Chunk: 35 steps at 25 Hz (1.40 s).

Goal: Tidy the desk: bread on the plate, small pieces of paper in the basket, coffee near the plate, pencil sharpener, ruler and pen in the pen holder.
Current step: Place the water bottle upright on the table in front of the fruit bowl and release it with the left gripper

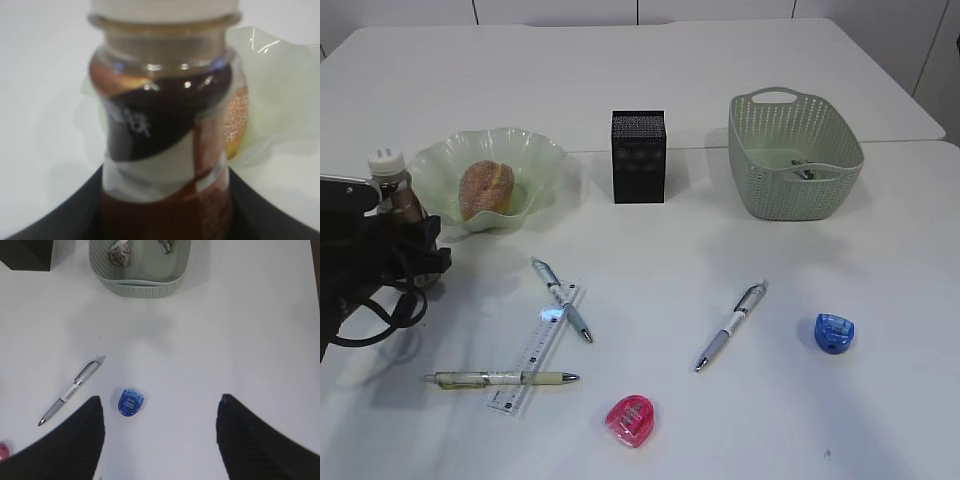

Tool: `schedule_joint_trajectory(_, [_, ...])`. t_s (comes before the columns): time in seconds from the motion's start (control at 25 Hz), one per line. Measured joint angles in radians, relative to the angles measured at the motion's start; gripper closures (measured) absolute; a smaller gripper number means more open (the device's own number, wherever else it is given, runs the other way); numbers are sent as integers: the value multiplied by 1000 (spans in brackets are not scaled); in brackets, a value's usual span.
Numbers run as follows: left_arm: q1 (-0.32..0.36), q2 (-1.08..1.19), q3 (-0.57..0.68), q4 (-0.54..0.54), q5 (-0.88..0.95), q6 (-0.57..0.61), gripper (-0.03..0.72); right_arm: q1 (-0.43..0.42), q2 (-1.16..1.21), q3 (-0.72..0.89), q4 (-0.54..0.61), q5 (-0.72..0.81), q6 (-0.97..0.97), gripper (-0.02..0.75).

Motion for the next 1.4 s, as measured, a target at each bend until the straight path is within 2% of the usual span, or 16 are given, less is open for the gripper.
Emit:
schedule_joint_trajectory(0.52, [0, 12, -2, -16, -12, 19, 337, 0, 0, 0, -2, -4, 0, 192])
schedule_joint_trajectory(0.8, [0, 12, -2, -96, -14, 19, 337, 0, 0, 0, -4, -4, -2, 192])
schedule_joint_trajectory(1.0, [0, 12, -2, -103, -14, 19, 335, 0, 0, 0, -4, -4, -2, 192])
schedule_joint_trajectory(1.4, [0, 12, -2, -98, -14, 19, 221, 0, 0, 0, -5, -4, -2, 192])
